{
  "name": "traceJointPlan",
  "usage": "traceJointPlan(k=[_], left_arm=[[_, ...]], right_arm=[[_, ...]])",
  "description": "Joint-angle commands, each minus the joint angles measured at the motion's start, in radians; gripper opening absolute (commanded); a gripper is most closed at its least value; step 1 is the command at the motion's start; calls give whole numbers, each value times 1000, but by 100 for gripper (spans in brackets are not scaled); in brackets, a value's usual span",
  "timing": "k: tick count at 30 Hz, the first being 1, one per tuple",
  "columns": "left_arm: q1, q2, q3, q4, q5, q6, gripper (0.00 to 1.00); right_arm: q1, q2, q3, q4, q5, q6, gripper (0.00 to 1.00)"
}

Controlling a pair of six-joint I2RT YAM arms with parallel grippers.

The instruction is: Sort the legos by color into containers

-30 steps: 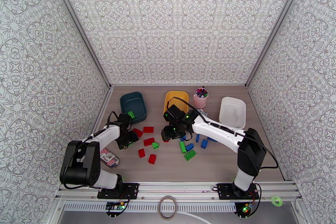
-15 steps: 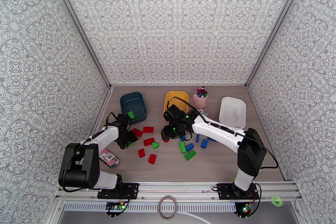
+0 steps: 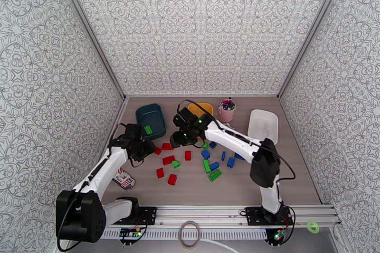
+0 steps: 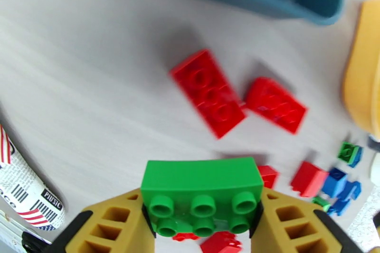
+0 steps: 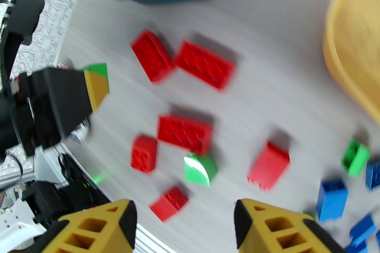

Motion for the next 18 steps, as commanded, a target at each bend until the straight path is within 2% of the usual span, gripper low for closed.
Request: traceJointPlan(k=[1, 5, 10, 18], left_arm=[[7, 21, 90, -39, 26, 12, 47], [27, 88, 179, -39, 39, 32, 46], [61, 184, 268, -27, 48, 54, 45], [113, 365, 411, -17, 59, 83, 45]], right_arm=[[1, 74, 141, -58, -8, -15, 63], [-13, 180, 334, -109, -16, -15, 65], [-60, 294, 536, -190, -114, 11, 64], [-111, 282, 524, -188, -134, 1, 64]])
